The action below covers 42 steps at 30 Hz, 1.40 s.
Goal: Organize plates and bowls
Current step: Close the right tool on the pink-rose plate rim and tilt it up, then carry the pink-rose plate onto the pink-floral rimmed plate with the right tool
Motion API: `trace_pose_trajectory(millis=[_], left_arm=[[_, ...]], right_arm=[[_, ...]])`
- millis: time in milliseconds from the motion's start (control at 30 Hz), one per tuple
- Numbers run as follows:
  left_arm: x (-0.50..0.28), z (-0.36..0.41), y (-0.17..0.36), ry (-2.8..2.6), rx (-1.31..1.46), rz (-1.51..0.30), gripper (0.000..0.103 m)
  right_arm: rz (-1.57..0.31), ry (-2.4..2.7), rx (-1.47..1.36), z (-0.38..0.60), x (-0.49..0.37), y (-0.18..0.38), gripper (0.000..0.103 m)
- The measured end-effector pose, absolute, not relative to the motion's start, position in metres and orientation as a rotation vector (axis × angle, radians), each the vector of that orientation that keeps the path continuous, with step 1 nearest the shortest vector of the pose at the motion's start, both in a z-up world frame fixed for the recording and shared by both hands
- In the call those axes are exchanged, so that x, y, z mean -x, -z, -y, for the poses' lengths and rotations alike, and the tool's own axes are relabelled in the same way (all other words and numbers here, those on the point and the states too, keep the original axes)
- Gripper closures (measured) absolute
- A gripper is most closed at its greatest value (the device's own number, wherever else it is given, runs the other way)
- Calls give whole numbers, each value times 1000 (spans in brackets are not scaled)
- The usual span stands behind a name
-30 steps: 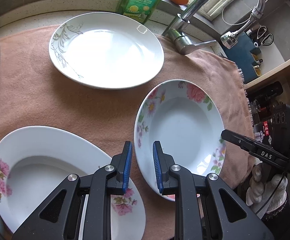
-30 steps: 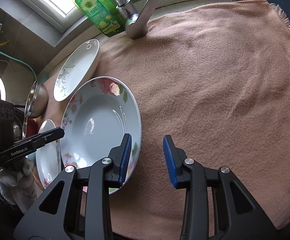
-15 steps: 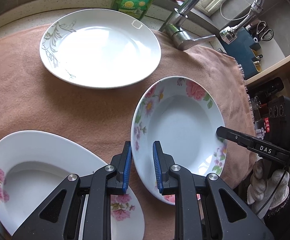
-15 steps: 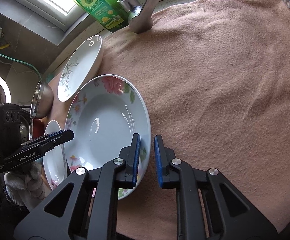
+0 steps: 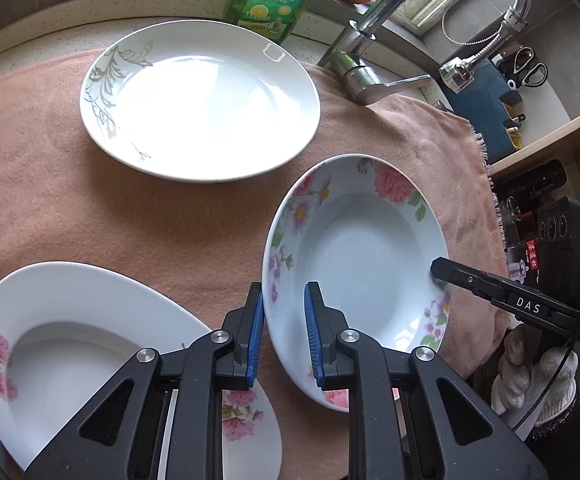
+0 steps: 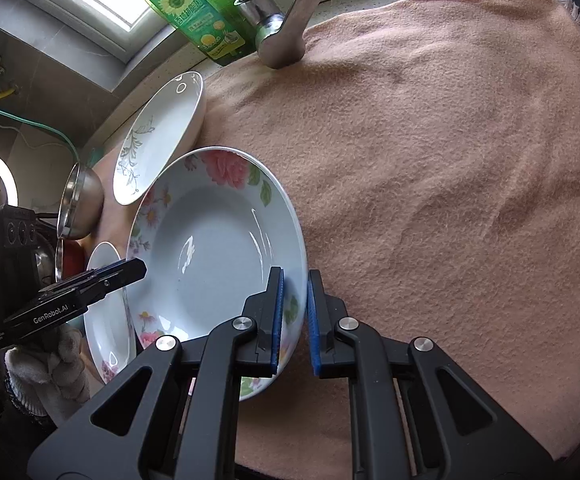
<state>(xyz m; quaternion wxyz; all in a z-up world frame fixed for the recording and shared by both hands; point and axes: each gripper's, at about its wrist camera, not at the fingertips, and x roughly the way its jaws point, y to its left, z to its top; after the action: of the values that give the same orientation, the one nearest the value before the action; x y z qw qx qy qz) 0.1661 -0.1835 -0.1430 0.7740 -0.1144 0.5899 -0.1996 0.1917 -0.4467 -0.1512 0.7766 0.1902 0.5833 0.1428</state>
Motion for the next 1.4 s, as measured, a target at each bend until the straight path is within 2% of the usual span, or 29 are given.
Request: trace_pose_trajectory(millis=[433,933,1400], left_arm=[[-161,171,126,432,278,-1243,85],[-131,117,102,354,364,-1182,85],[-85,59,111,220,486,-1175,85]], right_arm=[[-1240,-312,-408,441,-186,129,92],[-1234,-409,-347,384,-174,104,92],[-1280,-543,-220,315,-175,107,92]])
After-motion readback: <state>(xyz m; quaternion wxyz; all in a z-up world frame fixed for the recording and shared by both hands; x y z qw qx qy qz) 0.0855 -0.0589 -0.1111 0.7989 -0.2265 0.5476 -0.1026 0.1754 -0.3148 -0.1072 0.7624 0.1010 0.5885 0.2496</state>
